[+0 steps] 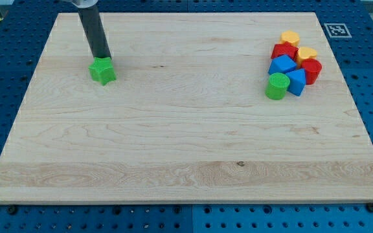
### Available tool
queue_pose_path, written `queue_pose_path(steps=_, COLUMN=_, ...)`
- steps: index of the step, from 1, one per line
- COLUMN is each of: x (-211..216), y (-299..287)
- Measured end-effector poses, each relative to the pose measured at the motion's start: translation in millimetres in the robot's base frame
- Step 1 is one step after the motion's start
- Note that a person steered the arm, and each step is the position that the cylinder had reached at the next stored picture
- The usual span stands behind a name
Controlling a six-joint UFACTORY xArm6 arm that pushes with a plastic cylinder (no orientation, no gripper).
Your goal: Slide green star down a bit
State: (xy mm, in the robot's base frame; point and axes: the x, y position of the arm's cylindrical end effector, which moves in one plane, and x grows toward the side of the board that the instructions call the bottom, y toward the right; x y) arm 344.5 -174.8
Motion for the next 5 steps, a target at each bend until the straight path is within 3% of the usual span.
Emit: queue_pose_path(steps=5, x=8.0, y=-19.2)
